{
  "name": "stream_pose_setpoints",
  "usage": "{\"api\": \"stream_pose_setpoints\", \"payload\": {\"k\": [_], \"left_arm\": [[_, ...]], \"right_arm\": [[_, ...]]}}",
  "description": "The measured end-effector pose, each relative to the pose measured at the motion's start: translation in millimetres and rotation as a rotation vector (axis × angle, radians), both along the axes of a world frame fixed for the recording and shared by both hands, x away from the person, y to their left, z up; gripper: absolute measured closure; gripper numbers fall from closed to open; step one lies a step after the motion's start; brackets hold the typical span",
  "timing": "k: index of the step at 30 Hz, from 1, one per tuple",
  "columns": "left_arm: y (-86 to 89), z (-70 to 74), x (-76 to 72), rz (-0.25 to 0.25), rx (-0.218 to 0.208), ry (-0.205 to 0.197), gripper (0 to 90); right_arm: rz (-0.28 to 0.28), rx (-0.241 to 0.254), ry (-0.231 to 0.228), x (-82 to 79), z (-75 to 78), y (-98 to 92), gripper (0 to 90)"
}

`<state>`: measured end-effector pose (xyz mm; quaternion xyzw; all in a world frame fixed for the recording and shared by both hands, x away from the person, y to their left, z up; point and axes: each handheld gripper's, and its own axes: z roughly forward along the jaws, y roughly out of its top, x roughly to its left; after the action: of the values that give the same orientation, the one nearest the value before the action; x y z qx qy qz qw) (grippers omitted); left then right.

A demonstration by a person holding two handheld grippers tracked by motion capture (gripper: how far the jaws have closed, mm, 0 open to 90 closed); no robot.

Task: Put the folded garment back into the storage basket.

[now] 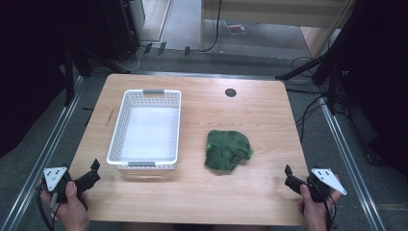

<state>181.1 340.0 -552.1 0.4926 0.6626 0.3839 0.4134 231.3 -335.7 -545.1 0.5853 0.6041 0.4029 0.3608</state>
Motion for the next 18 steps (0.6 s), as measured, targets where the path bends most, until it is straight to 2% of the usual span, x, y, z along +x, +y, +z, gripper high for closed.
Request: {"api": "stream_pose_setpoints", "payload": {"k": [3, 9, 18], "left_arm": [[1.1, -0.1, -0.8, 0.011, -0.009, -0.009, 0.0], [-2.0, 5.0, -3.3, -0.001, 0.028, -0.016, 0.0], [-12.7, 24.2, -6.1, -0.025, 0.051, -0.036, 0.0]], "right_arm": [[0.000, 0.005, -0.001, -0.2, 0.0, -0.5, 0.7], [0.012, 0.009, 0.007, 0.9, 0.0, -1.1, 1.0], [0.007, 0.002, 0.007, 1.4, 0.1, -0.2, 0.9]]}}
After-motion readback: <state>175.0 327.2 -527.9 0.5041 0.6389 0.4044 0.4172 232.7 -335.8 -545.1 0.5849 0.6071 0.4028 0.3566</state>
